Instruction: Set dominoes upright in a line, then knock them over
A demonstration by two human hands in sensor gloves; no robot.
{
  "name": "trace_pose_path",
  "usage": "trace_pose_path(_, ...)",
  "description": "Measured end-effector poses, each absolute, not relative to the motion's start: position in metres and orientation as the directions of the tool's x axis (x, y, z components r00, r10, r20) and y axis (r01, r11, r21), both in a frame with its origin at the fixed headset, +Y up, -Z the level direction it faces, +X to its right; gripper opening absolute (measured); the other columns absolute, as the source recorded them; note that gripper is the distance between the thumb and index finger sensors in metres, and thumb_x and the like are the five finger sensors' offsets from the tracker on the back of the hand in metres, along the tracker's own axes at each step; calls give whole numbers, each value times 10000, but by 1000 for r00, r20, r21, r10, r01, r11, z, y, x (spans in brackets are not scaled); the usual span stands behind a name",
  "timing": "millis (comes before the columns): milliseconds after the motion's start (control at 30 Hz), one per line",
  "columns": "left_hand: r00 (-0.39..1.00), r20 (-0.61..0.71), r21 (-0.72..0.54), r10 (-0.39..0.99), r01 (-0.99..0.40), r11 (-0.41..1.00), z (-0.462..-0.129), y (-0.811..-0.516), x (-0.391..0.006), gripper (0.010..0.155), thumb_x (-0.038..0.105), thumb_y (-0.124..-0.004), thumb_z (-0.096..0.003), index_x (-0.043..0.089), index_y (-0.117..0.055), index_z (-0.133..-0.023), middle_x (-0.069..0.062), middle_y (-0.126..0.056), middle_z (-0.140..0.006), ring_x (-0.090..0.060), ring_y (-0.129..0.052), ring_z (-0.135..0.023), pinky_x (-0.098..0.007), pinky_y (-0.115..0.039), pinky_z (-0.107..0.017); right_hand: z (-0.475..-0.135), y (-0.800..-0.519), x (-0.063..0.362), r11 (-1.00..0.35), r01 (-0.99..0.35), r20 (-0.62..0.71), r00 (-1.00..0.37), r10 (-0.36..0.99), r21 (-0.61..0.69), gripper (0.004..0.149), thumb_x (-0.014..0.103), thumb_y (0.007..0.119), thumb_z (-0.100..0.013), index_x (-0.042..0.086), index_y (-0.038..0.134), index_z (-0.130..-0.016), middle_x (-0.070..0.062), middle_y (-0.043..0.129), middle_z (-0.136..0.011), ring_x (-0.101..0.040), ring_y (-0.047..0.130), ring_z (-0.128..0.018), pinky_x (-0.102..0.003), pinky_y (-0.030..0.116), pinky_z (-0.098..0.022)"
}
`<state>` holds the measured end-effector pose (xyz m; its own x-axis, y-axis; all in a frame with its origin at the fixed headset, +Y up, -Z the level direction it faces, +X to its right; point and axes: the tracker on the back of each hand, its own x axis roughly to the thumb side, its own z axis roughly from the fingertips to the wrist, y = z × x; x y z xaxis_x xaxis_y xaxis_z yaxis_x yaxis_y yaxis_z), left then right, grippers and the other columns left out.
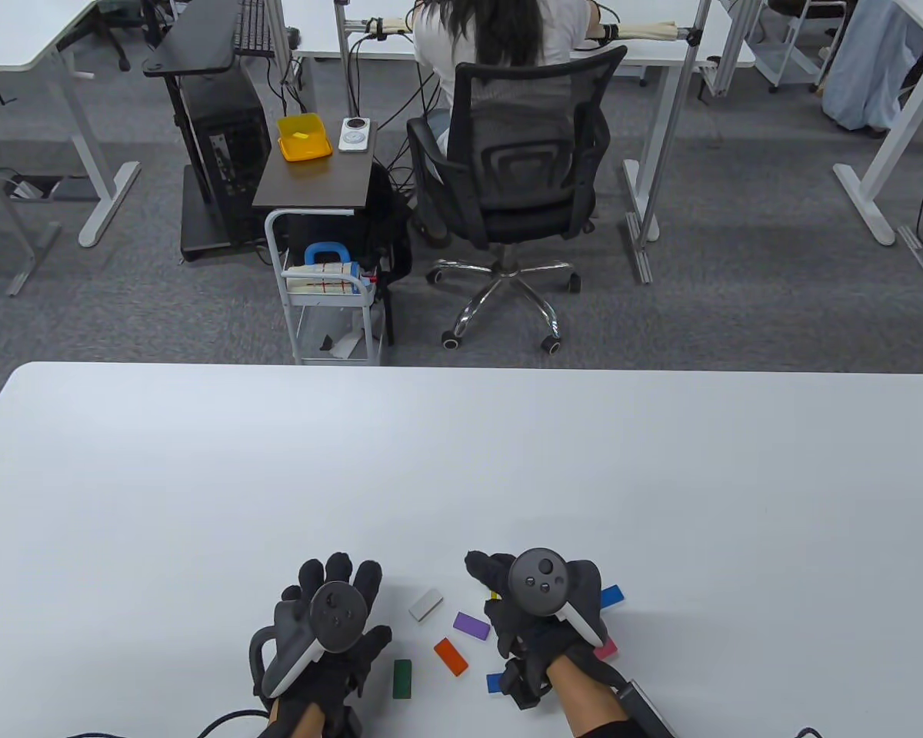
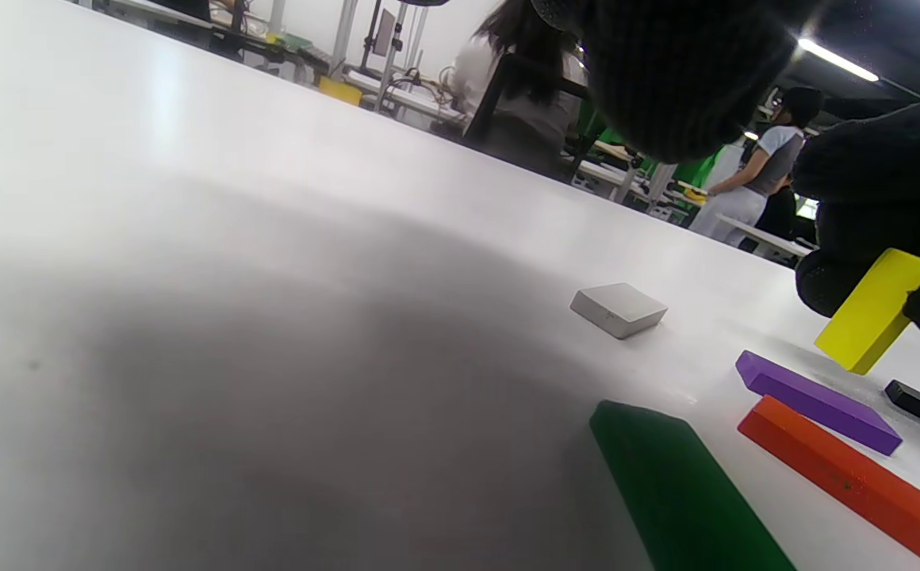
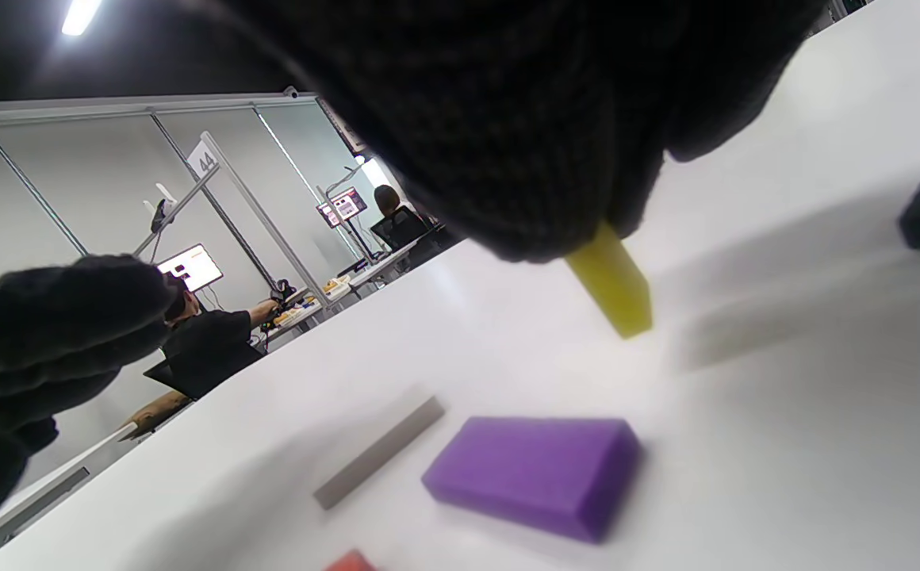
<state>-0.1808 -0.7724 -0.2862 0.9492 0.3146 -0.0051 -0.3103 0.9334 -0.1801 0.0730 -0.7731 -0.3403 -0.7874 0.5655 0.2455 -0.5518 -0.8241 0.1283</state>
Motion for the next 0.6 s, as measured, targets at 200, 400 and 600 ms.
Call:
trace_pose_path(200, 949, -2, -186, 315, -310, 932, -286, -773, -180, 787, 500, -808, -399, 404, -373, -1048, -66, -295, -1225, -461, -236, -1100, -649, -327, -809, -344, -781, 73, -827, -543, 224, -796, 562, 147, 636, 108, 984, -334, 202, 771, -926, -68, 830, -871, -290, 1000, -778, -475, 787, -665)
trace_pose_path(400, 949, 1, -190, 315, -309, 932, -287, -774, -179, 780, 494, -808, -401, 403, -382, -1047, -67, -313, -1226, -460, -241, -1100, -648, -328, -809, -344, -783, 73, -833, -533, 225, -803, 553, 147, 639, 107, 981, -333, 199, 768, -928, -70, 828, -872, -289, 1002, -776, -474, 786, -666)
trace_pose_path(600, 950, -1, -195, 313, -307, 932, -287, -775, -180, 780, 493, -811, -399, 400, -386, -1047, -59, -326, -1226, -460, -247, -1101, -648, -329, -809, -345, -784, 74, -836, -529, 222, -806, 549, 147, 645, 111, 983, -333, 193, 763, -933, -76, 824, -875, -293, 997, -781, -479, 779, -668)
